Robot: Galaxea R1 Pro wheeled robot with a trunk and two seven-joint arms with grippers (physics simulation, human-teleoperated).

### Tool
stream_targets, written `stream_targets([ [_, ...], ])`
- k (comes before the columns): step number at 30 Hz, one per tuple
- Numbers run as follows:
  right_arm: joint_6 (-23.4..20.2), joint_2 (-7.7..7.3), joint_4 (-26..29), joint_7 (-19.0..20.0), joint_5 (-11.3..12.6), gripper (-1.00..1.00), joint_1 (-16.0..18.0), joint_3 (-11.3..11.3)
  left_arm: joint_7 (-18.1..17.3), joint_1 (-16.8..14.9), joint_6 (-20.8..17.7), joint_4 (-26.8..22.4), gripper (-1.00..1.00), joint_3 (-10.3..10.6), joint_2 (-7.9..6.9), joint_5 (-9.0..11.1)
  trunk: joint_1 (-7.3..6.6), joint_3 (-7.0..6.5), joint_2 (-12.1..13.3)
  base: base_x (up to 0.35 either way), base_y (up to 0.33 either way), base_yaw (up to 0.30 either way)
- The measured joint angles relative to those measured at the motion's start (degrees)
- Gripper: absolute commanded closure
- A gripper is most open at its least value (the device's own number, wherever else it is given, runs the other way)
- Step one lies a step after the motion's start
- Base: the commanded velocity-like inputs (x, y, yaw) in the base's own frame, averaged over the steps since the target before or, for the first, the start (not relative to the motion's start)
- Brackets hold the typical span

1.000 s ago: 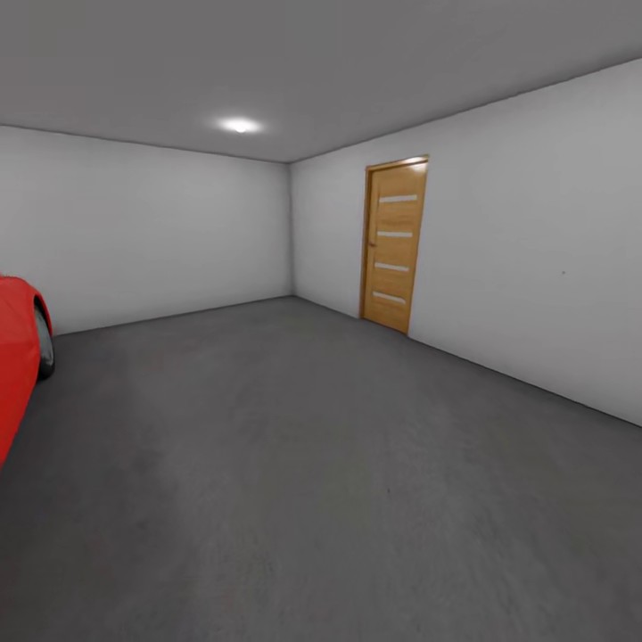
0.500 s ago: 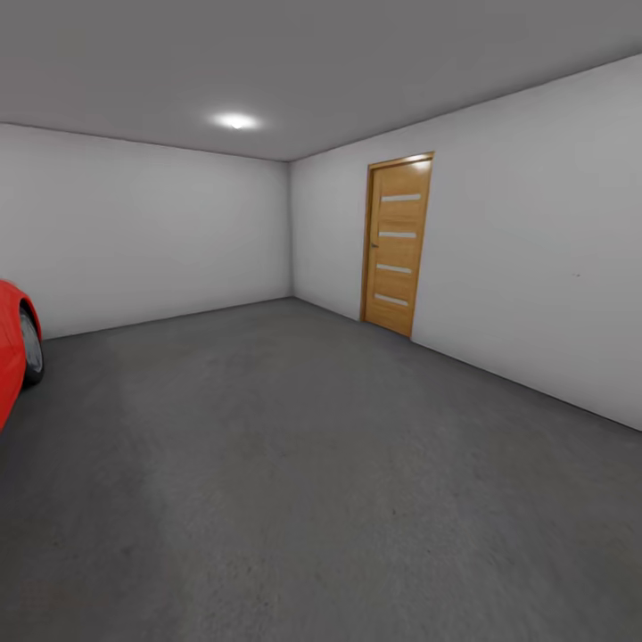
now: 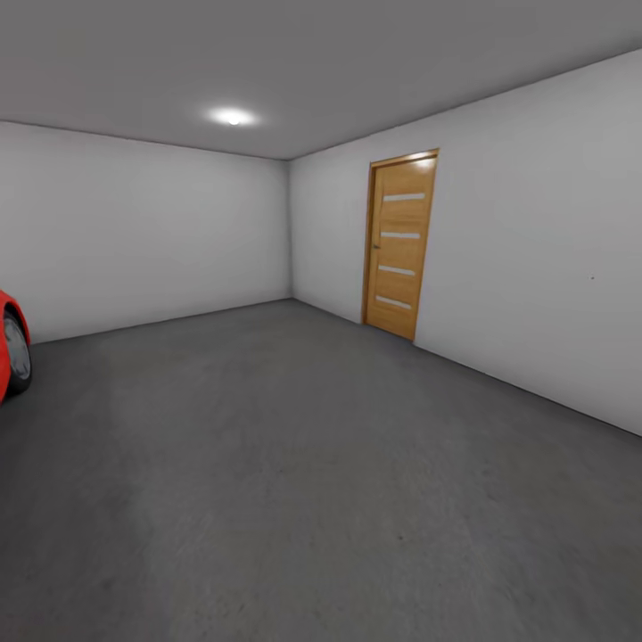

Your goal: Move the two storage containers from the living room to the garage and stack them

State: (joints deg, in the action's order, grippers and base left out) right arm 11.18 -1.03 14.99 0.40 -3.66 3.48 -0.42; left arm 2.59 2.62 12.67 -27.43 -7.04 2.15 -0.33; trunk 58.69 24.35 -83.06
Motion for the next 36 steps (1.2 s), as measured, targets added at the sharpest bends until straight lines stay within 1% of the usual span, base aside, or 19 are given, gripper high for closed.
stream_targets([
  [36, 0.0, 0.0, -0.1, 0.0, 0.0, -1.0, 0.0, 0.0, -0.1, 0.0, -0.5, 0.0, -1.0, 0.3, -0.01, 0.0, 0.0, 0.0, 0.0, 0.328, 0.0, 0.0],
])
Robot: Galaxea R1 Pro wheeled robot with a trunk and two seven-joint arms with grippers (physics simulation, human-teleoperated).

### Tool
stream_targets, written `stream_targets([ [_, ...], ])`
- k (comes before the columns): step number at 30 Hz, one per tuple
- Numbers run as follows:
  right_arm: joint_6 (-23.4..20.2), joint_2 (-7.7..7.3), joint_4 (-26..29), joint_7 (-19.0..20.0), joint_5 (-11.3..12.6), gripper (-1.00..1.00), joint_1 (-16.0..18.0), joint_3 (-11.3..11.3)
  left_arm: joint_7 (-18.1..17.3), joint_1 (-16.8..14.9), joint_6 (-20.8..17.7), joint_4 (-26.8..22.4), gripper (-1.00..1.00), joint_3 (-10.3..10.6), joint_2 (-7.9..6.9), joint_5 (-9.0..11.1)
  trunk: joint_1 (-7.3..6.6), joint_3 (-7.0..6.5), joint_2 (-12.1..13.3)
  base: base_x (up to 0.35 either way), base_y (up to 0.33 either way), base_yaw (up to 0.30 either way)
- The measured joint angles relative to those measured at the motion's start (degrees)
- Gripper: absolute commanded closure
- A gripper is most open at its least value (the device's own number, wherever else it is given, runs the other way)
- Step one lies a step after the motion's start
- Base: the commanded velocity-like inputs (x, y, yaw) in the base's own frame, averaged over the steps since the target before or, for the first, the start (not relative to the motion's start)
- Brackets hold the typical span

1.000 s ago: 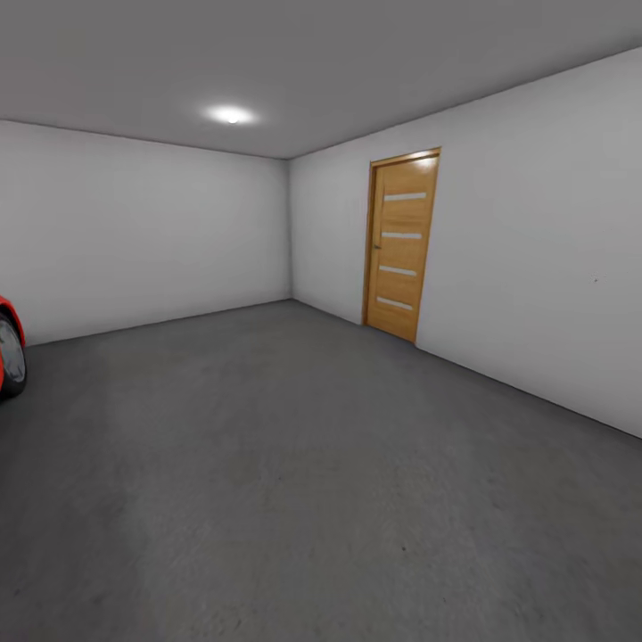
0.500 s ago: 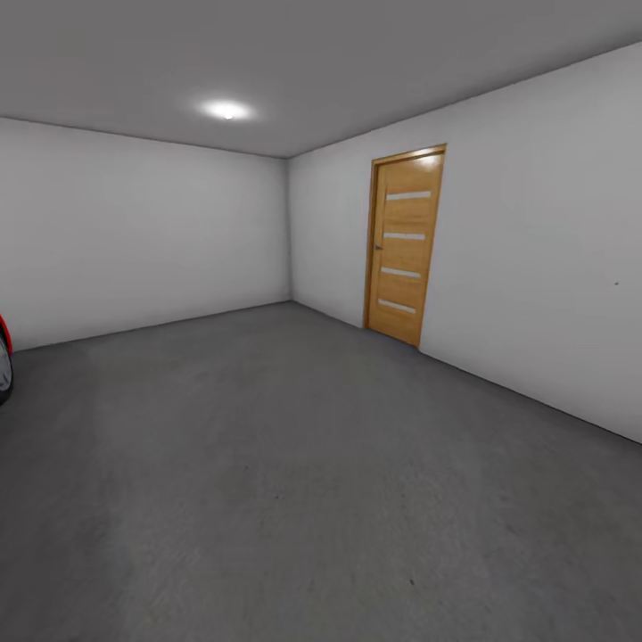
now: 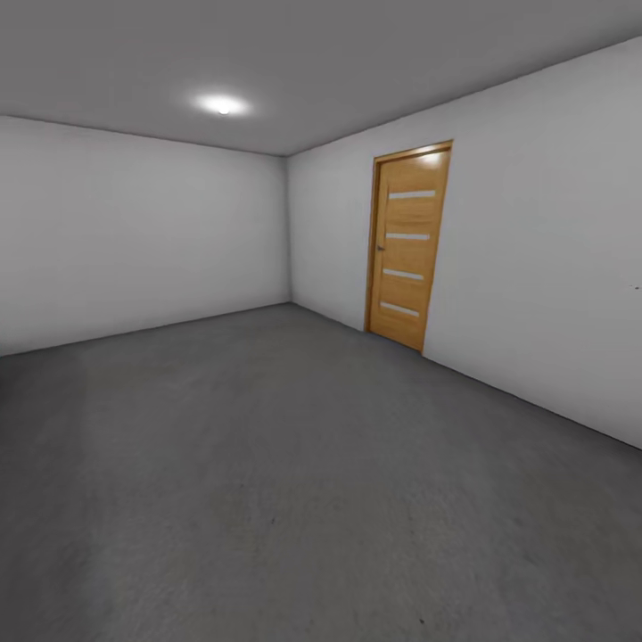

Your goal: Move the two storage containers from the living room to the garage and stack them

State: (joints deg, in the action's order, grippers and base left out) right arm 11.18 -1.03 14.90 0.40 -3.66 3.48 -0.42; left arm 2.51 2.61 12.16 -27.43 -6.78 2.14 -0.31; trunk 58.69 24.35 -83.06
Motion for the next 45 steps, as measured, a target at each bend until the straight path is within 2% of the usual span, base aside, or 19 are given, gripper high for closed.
stream_targets([
  [32, 0.0, 0.05, 0.0, 0.0, -0.1, -1.0, 0.0, -0.1, 0.0, 0.0, 0.2, 0.1, -1.0, -0.1, 0.02, 0.0, 0.0, 0.01, 0.0, 0.328, 0.0, 0.0],
  [45, 0.0, 0.06, 0.0, 0.0, -0.1, -1.0, 0.0, -0.1, 0.0, 0.0, 0.2, 0.1, -1.0, -0.1, 0.09, 0.0, 0.0, 0.97, 0.0, 0.328, 0.0, 0.0],
])
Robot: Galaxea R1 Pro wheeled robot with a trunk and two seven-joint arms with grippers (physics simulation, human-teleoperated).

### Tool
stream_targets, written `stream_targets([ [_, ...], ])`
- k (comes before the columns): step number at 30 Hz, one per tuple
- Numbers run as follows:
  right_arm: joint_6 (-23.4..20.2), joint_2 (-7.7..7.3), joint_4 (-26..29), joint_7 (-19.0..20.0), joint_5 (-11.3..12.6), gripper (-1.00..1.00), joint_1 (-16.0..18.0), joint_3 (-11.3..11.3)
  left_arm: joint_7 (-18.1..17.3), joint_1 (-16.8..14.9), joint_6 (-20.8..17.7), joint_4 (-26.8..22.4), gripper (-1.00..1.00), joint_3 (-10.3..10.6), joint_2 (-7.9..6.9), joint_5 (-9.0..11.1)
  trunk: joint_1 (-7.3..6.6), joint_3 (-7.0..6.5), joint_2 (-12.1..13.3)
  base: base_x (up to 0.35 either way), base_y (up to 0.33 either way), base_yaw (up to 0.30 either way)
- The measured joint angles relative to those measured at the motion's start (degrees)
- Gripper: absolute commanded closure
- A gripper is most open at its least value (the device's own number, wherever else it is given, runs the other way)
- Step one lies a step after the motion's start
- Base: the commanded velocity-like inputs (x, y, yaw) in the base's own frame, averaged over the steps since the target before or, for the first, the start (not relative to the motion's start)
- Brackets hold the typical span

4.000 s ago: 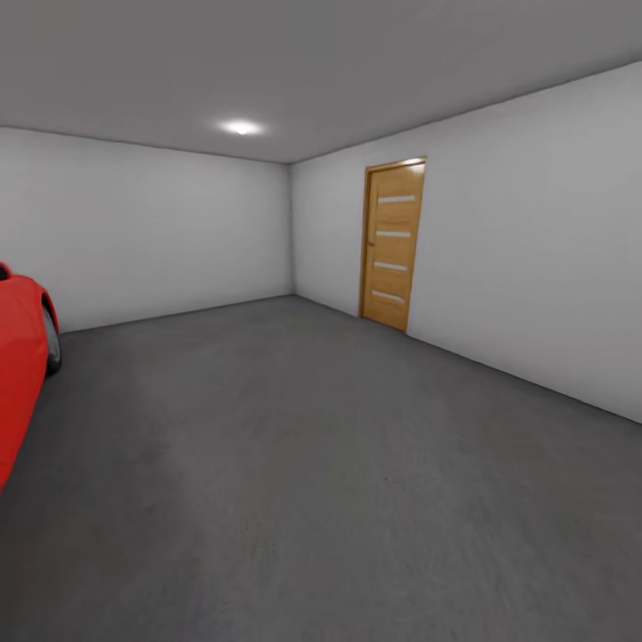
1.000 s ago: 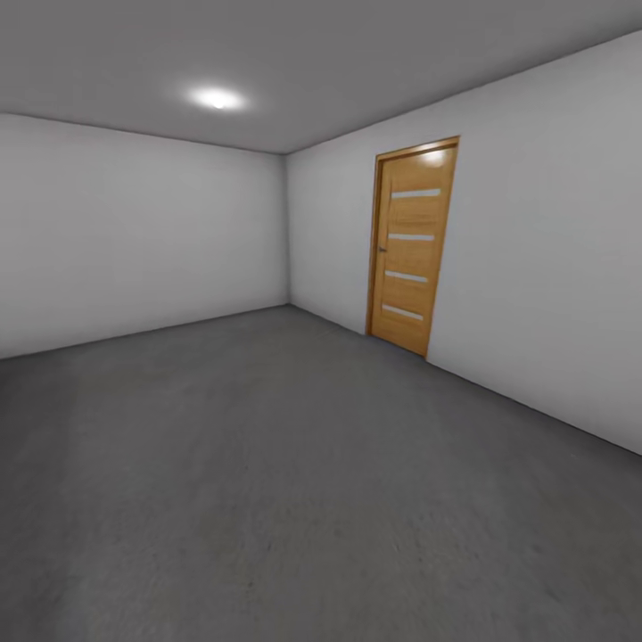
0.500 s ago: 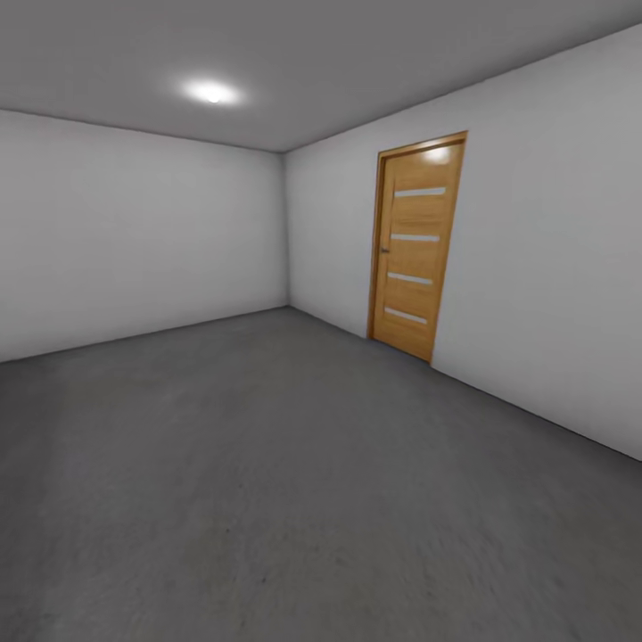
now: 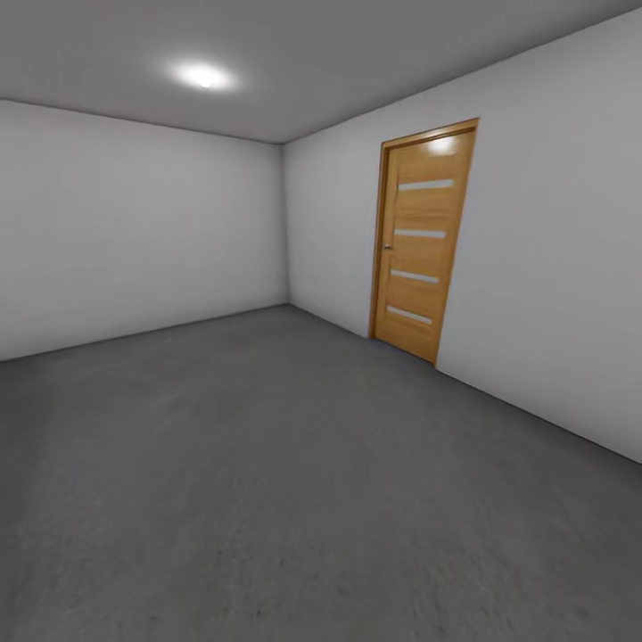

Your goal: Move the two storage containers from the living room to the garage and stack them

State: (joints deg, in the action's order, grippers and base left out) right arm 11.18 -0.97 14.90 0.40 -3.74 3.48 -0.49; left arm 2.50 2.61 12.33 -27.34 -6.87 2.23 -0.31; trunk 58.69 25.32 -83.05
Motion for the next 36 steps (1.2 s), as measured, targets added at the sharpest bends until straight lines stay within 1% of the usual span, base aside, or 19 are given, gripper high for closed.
stream_targets([
  [11, 0.0, -0.01, 0.0, 0.0, 0.0, -1.0, 0.0, 0.0, 0.0, 0.0, 0.0, 0.0, -1.0, 0.0, 0.06, 0.0, 0.0, 0.86, 0.0, 0.328, 0.0, 0.0],
  [36, 0.0, 0.02, 0.0, 0.0, 0.0, -1.0, 0.0, 0.0, 0.0, 0.0, 0.0, 0.0, -1.0, 0.0, 0.15, 0.0, 0.0, 1.03, 0.0, 0.328, 0.0, 0.002],
])
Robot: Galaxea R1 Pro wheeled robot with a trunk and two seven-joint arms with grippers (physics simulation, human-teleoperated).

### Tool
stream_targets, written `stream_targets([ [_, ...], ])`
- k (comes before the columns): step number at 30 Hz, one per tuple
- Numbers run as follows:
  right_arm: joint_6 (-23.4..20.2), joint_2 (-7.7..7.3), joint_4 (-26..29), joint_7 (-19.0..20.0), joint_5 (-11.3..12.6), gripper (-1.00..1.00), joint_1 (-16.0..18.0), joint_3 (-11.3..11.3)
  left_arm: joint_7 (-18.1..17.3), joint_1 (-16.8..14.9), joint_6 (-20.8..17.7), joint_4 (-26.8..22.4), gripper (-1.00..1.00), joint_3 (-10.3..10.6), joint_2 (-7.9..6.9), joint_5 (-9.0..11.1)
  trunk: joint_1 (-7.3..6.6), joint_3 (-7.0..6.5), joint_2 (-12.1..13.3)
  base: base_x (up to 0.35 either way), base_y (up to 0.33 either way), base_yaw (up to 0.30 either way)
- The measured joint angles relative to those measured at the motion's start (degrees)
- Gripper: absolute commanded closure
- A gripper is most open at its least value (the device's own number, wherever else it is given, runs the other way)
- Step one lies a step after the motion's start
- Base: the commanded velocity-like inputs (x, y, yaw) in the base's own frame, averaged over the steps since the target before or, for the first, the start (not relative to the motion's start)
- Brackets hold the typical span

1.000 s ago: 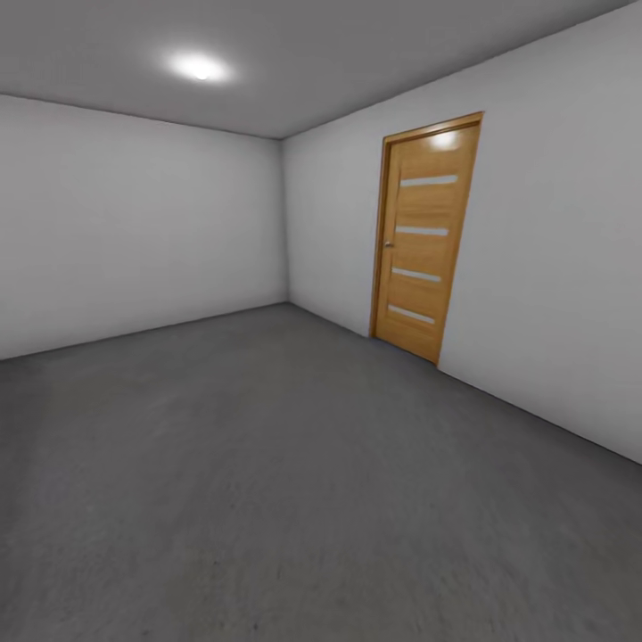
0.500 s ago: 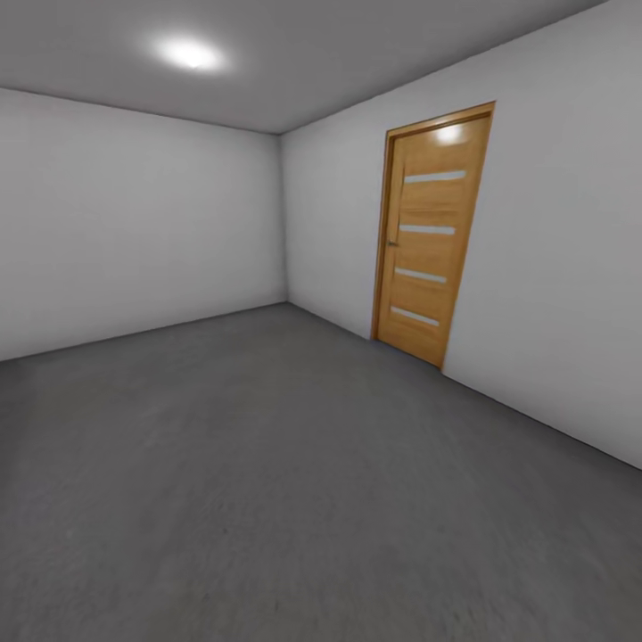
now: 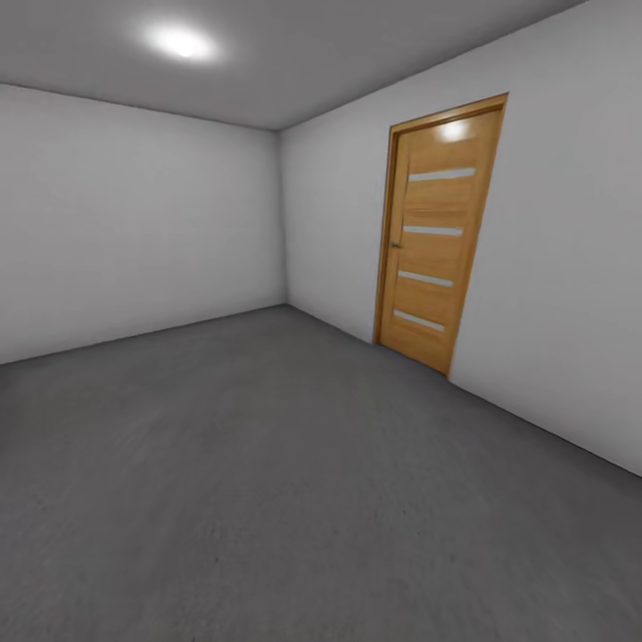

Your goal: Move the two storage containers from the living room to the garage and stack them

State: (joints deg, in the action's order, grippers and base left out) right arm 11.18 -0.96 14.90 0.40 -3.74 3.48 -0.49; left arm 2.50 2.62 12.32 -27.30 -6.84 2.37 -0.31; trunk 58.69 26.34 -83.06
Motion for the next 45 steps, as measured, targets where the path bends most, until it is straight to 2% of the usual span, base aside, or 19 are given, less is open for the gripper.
stream_targets([
  [45, 0.0, -0.01, 0.0, 0.0, 0.0, -1.0, 0.0, 0.0, 0.0, 0.0, 0.0, 0.1, -1.0, 0.0, -0.05, 0.0, 0.0, 0.15, 0.0, 0.328, 0.012, -0.002],
])
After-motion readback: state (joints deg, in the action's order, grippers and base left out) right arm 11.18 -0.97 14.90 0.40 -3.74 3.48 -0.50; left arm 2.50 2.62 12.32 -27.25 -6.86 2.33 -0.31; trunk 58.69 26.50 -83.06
